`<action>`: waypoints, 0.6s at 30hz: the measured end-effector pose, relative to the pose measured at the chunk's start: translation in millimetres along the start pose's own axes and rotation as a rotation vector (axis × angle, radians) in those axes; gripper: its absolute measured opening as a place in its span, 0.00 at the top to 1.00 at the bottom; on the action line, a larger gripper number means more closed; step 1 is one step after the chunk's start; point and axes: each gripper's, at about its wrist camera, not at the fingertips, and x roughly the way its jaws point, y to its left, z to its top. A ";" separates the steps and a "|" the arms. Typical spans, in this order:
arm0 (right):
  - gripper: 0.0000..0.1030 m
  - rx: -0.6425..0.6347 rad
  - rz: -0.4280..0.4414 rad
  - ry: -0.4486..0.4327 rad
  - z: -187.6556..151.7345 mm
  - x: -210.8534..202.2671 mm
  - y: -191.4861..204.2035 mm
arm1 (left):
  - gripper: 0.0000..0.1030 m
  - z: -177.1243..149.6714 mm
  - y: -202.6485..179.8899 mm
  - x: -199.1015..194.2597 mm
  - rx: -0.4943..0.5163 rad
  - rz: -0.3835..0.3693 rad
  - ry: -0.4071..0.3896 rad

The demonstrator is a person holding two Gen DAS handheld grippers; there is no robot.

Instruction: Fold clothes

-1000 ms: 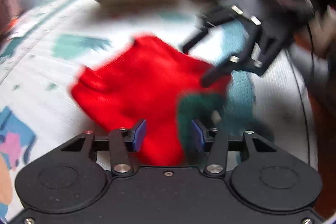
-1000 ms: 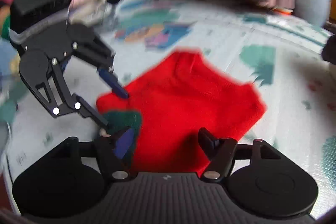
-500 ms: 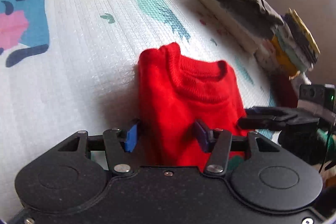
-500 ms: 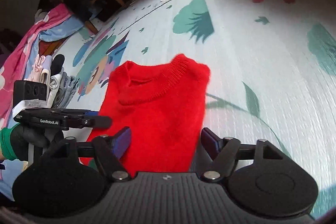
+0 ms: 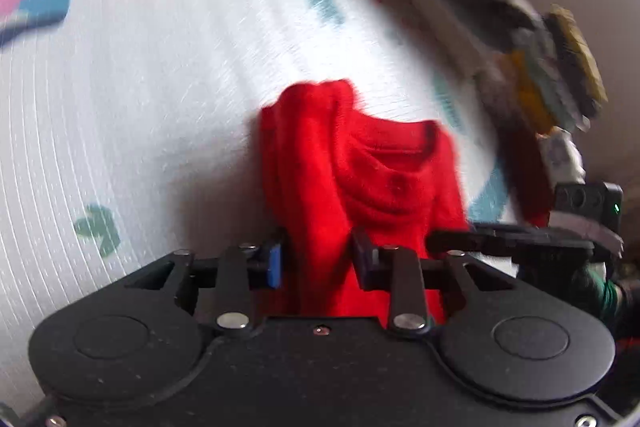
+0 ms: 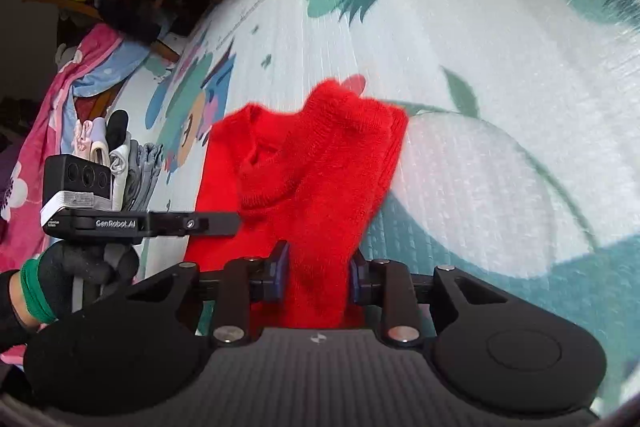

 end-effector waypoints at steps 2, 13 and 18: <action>0.48 -0.020 -0.010 -0.032 -3.5 -4.8 1.9 | 0.51 -2.5 -3.9 -9.3 0.083 0.007 -0.018; 0.64 -0.016 0.030 -0.010 -16.2 13.8 3.0 | 0.71 -3.8 -12.3 23.8 0.025 -0.061 0.025; 0.72 0.076 0.079 -0.006 -14.9 12.8 -6.7 | 0.74 -6.4 -6.4 21.9 -0.067 -0.098 0.033</action>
